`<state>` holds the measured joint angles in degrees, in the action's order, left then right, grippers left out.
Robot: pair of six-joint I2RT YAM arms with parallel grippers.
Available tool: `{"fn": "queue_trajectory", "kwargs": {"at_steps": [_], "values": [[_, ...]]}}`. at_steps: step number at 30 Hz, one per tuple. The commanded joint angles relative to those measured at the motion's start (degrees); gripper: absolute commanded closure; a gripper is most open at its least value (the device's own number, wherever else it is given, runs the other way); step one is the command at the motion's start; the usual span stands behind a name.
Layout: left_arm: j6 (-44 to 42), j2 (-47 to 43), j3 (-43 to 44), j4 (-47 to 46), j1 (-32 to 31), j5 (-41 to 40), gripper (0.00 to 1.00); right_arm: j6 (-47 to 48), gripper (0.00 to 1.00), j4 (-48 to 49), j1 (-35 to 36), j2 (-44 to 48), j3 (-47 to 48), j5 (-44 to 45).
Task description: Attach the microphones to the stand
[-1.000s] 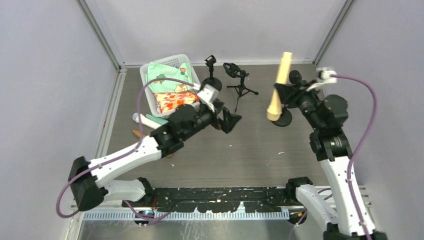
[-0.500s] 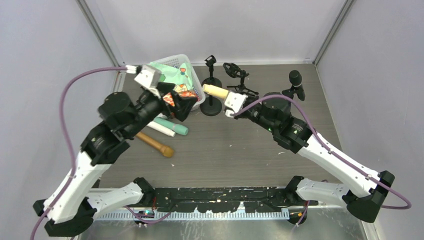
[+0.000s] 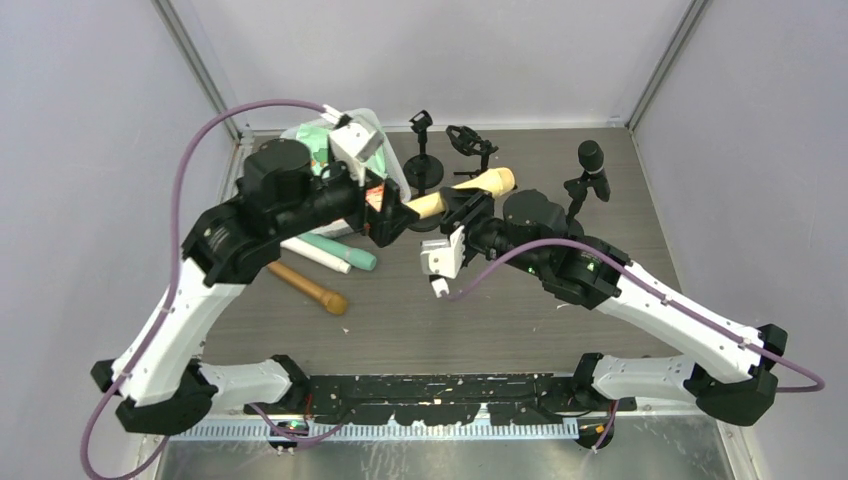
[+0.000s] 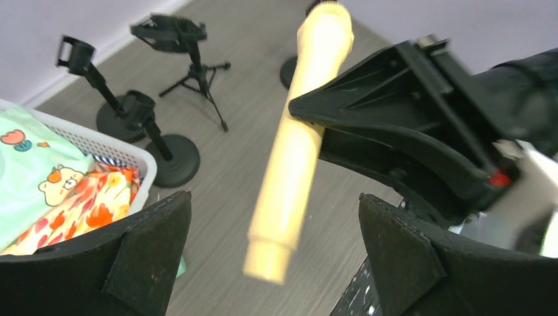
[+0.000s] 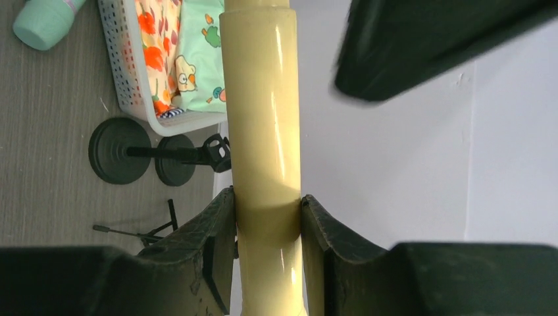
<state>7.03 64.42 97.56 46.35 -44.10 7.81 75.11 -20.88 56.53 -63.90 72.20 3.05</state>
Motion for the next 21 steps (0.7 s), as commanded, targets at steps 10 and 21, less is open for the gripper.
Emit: {"fn": "queue_trajectory", "kwargs": {"at_steps": [10,21], "values": [[-6.9,6.5,5.2,10.3,0.2,8.5,0.09,6.5,0.99,-3.7,8.4,1.3,4.5,5.8],[-6.7,7.0,1.3,10.8,0.2,10.9,0.17,7.7,0.99,-3.1,8.4,1.4,6.0,5.5]]}}
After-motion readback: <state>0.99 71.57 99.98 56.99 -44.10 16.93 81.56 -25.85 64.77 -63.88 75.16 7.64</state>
